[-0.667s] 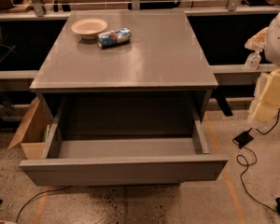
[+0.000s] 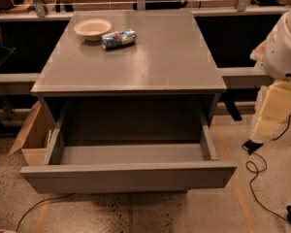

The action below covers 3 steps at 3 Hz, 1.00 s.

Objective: Close top drawer

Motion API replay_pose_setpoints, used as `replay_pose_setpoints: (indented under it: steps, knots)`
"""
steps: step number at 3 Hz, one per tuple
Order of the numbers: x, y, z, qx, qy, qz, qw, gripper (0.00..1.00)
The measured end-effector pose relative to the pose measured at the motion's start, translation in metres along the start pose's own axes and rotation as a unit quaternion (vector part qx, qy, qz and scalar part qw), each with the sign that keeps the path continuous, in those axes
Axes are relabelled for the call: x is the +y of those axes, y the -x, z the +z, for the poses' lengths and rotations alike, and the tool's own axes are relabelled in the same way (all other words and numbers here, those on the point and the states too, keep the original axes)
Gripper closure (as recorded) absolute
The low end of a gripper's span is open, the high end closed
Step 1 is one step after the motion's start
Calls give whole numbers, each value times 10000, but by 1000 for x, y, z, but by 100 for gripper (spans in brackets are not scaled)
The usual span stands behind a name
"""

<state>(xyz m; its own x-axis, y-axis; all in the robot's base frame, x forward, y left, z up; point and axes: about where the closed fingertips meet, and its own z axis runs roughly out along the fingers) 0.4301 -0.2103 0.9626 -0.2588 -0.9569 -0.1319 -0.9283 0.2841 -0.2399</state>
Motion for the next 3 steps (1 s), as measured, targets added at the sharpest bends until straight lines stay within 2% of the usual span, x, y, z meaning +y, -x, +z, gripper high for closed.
replay_pose_setpoints:
  steps: [1,2,3]
  knots:
    - [32,-4,21,329,122,365,9987,0]
    - [69,-18,64,814,218,943,9920,0]
    - [86,-29,84,1030,422,1297,9853,0]
